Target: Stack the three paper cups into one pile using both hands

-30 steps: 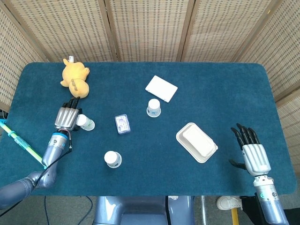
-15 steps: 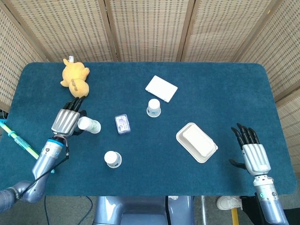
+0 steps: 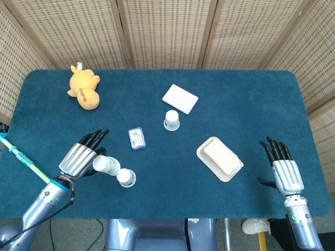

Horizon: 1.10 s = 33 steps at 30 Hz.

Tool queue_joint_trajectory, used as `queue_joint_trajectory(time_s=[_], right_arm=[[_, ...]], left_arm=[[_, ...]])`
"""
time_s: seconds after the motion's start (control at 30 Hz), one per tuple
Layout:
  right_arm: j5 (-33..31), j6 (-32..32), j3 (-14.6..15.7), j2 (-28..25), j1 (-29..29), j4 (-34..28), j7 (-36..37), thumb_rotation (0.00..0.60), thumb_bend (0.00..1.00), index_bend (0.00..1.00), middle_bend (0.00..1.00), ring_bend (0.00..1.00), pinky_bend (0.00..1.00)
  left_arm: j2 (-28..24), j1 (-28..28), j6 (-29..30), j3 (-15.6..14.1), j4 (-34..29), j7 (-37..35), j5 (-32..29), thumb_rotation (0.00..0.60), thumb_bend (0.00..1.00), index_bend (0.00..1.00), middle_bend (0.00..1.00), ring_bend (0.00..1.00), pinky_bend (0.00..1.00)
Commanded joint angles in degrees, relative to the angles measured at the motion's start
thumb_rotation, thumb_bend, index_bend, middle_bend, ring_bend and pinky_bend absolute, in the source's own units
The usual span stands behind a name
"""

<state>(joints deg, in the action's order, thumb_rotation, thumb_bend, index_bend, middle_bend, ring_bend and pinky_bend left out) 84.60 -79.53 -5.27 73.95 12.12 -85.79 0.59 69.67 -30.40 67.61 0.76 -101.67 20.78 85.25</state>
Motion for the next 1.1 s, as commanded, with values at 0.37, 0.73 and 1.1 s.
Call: queue_joint_trajectory(time_s=[0.37,0.73,1.1], right_arm=[[-0.1,-0.18,-0.12,-0.3,-0.12,-0.24,0.47,0.6,0.14,0.11,0.0,0.0,0.0],[-0.14,-0.59,-0.36,-0.63,-0.29,-0.3,1.36,0.6,0.14,0.11,0.0,0.0,0.0],[-0.19,-0.55,-0.38,-0.61,-0.31,-0.28,1.57,0.6,0.14,0.11,0.0,0.0,0.0]], left_arm=[[3.19,-0.64,-2.01,-0.11,-0.27,0.81,0.86,0.6,0.27,0.49,0.0,0.0,0.16],[5.6,-1.81,-4.47,0.72,-0.62,3.73,-1.31,0.6,0.26,0.46,0.0,0.0,0.16],[4.38,-2.15,-5.65,1.15,-2.56,5.55,-3.67,0.6,0.24,0.39,0.0,0.0,0.13]])
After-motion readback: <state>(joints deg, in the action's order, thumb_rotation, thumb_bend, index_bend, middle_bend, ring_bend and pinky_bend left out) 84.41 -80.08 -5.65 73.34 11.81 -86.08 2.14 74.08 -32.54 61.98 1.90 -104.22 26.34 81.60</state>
